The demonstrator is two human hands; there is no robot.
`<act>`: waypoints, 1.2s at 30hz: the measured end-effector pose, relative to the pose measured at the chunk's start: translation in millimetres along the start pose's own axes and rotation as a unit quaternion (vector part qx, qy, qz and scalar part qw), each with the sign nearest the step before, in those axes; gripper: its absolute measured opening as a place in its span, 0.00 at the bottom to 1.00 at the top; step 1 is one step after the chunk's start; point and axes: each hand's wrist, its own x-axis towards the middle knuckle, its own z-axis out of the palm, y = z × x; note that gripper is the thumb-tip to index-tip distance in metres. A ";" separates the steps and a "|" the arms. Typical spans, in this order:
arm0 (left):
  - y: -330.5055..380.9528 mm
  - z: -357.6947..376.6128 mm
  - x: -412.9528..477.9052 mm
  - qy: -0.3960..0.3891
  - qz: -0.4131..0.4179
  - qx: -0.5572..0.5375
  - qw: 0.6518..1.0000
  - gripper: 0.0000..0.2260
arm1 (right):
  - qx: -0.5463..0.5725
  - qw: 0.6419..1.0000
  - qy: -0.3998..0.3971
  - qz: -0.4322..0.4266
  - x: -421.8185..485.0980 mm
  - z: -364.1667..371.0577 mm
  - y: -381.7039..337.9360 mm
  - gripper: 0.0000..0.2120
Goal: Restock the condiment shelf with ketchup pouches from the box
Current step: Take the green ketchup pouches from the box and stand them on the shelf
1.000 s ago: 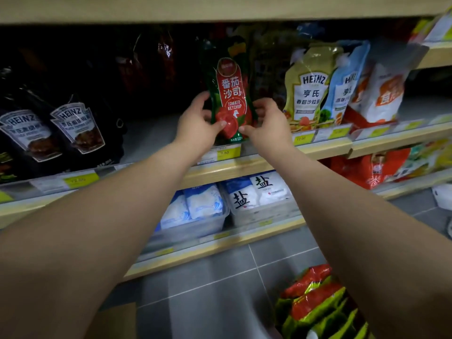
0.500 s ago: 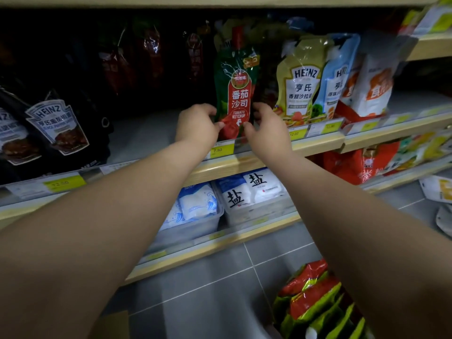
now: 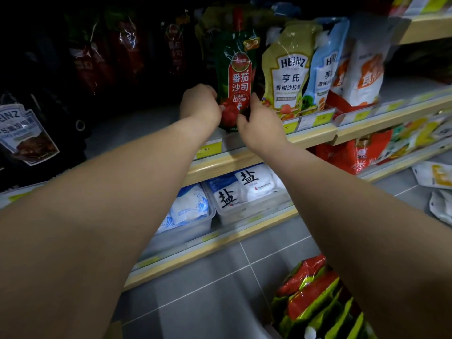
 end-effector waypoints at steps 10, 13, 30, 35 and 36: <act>-11.4 -6.0 -44.4 0.037 0.012 -0.048 0.998 0.19 | 0.013 0.997 0.051 -0.051 -40.7 -15.2 7.1 0.21; -9.1 -17.4 -87.0 0.058 0.034 -0.083 0.994 0.17 | 0.049 0.996 0.031 -0.061 -71.1 -31.1 3.4 0.22; -85.8 -107.2 -435.8 0.079 -0.204 -0.113 0.969 0.15 | 0.218 0.947 -0.230 -0.062 -355.1 -74.3 -59.4 0.16; -140.6 -138.2 -493.1 0.066 -0.271 -0.088 0.956 0.15 | 0.217 0.928 -0.298 -0.051 -405.4 -50.6 -102.3 0.16; -154.0 -143.1 -500.5 0.064 -0.282 -0.074 0.954 0.15 | 0.210 0.926 -0.308 -0.056 -411.6 -42.5 -111.9 0.16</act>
